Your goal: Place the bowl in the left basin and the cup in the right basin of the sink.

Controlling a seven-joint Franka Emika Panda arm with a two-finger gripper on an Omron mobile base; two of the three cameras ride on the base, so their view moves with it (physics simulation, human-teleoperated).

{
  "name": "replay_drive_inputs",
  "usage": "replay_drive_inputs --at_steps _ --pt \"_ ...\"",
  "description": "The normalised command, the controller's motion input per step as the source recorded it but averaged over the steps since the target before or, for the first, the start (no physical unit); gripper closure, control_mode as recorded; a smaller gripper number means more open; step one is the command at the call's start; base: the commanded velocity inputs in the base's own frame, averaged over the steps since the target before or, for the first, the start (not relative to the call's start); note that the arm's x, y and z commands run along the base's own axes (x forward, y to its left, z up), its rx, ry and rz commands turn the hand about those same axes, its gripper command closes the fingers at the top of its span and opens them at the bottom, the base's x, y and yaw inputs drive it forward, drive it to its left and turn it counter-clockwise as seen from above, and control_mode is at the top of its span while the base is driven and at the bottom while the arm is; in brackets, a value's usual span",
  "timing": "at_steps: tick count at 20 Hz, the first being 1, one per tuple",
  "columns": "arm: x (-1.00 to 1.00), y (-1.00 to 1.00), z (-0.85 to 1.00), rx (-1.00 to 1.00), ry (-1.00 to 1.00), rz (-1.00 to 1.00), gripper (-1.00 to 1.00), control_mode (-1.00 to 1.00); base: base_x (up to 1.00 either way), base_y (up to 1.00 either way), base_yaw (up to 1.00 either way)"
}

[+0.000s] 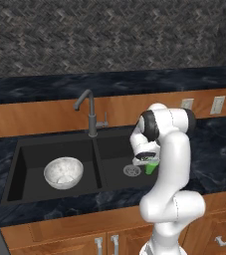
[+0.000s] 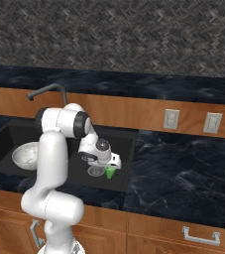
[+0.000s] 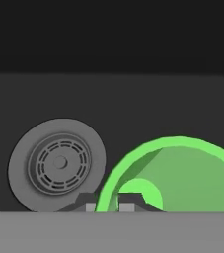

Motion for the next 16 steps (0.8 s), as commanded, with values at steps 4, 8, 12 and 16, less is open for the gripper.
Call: replay_drive_inputs --at_steps 4,8,12,16 --pt "0.00 0.02 -0.25 0.00 -0.01 0.00 1.00 -1.00 0.00 0.00 0.00" --pt "0.00 0.01 -0.24 0.00 0.00 0.00 1.00 -1.00 0.00 0.00 0.00" --pt "0.00 0.00 -0.24 0.00 0.00 0.00 1.00 -1.00 0.00 0.00 0.00" --pt "0.00 -0.01 -0.15 0.00 0.00 0.00 1.00 -1.00 0.00 0.00 0.00"
